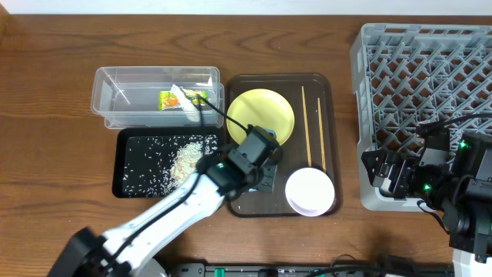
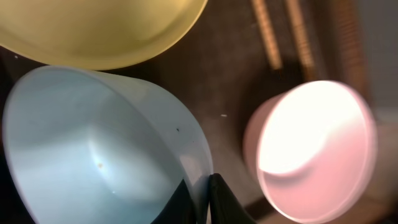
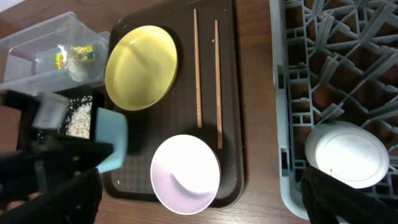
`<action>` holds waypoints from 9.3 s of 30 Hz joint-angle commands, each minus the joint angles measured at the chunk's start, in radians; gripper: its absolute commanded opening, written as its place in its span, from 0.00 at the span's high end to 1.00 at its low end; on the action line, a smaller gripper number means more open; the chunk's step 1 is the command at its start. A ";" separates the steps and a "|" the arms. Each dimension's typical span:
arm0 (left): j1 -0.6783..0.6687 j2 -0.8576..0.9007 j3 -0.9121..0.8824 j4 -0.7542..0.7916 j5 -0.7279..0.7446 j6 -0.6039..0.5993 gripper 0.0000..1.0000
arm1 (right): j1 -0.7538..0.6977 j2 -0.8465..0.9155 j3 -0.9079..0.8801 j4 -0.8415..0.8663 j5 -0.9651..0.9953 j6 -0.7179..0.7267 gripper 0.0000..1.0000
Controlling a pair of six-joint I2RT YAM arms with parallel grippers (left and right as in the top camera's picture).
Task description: Sort waste into correct bins and load items into the dishwasher rack
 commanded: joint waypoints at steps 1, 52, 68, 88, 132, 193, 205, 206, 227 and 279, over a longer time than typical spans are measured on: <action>-0.005 0.036 0.011 0.008 -0.045 -0.024 0.83 | 0.016 -0.002 0.014 -0.001 -0.001 0.001 0.01; 0.472 -0.892 -0.156 0.129 -0.263 0.316 0.08 | 0.016 -0.002 0.014 -0.001 -0.001 0.001 0.01; 0.537 -1.229 -0.502 0.285 -0.267 0.343 0.07 | 0.016 -0.002 0.014 -0.001 -0.001 0.001 0.01; 0.613 -1.455 -0.770 0.405 -0.320 0.350 0.07 | 0.016 -0.002 0.014 -0.001 -0.001 0.001 0.01; 0.613 -1.444 -0.906 0.410 -0.319 0.349 0.07 | 0.016 -0.002 0.014 -0.001 -0.001 0.001 0.01; 0.613 -1.444 -0.906 0.410 -0.319 0.349 0.07 | 0.016 -0.002 0.014 -0.001 -0.001 0.001 0.01; 0.613 -1.444 -0.906 0.410 -0.319 0.349 0.07 | 0.016 -0.002 0.014 -0.001 -0.001 0.001 0.01; 0.613 -1.444 -0.906 0.410 -0.319 0.349 0.07 | 0.016 -0.002 0.014 -0.001 -0.001 0.001 0.01; 0.613 -1.444 -0.906 0.410 -0.319 0.349 0.06 | 0.016 -0.002 0.014 -0.001 -0.001 0.001 0.01; 0.613 -1.444 -0.906 0.410 -0.319 0.349 0.07 | 0.016 -0.002 0.014 -0.001 -0.001 0.001 0.01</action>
